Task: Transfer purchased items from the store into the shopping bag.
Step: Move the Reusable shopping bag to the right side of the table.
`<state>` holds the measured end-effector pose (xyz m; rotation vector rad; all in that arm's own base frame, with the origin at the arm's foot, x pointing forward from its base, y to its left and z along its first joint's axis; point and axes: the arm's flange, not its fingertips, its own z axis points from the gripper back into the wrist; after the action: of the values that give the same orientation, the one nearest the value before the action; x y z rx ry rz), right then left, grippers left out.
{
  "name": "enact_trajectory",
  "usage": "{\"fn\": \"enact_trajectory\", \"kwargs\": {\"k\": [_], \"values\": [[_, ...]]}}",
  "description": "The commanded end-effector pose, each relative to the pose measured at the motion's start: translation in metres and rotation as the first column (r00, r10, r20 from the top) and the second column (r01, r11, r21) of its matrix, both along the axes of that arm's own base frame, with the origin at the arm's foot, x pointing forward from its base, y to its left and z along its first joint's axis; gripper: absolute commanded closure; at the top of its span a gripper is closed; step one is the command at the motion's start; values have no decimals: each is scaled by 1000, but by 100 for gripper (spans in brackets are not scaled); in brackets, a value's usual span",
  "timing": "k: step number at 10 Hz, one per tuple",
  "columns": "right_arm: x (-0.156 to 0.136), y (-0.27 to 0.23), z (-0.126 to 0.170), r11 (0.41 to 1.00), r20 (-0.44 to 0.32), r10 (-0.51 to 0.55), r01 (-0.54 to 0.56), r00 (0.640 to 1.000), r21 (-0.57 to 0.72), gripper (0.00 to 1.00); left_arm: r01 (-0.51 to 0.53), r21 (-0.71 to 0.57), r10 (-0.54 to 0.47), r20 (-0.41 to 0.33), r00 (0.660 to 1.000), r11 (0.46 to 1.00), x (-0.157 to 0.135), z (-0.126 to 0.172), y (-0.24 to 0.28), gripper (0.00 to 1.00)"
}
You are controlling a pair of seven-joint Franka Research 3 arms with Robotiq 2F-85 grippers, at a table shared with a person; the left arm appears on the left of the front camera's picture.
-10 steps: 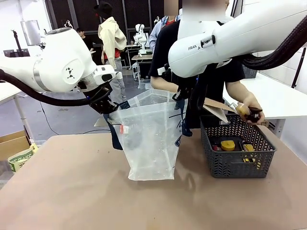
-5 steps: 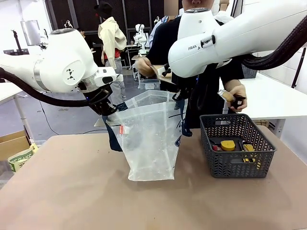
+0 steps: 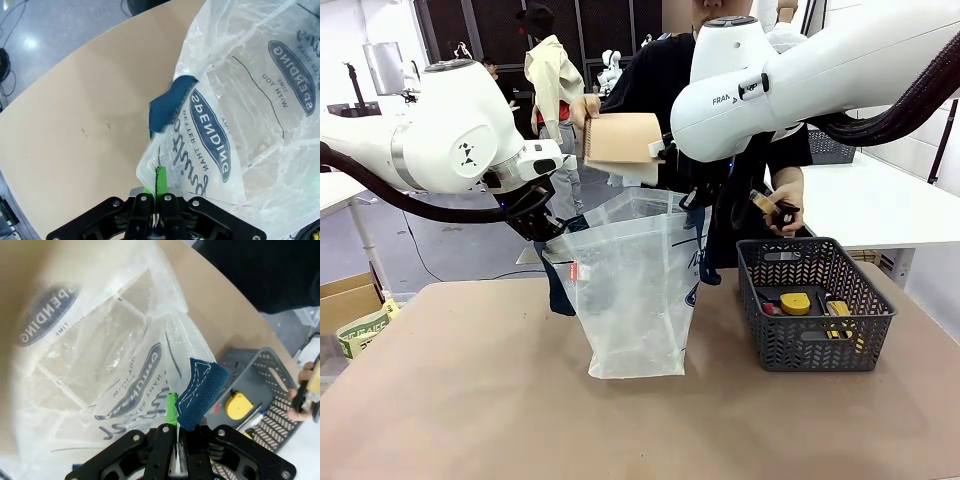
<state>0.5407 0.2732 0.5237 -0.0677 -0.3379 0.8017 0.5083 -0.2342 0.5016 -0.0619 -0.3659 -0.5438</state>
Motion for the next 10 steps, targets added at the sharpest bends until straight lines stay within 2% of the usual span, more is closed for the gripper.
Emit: {"fn": "enact_trajectory", "kwargs": {"k": [1,10], "values": [[0,-2,-2,1000,-4,-6,6,1000,-2,100,4,12,-4,6,1000,1000,0,0,1,100],[0,-2,-2,1000,-4,-6,6,1000,-2,100,4,12,-4,6,1000,1000,0,0,1,100]]}}
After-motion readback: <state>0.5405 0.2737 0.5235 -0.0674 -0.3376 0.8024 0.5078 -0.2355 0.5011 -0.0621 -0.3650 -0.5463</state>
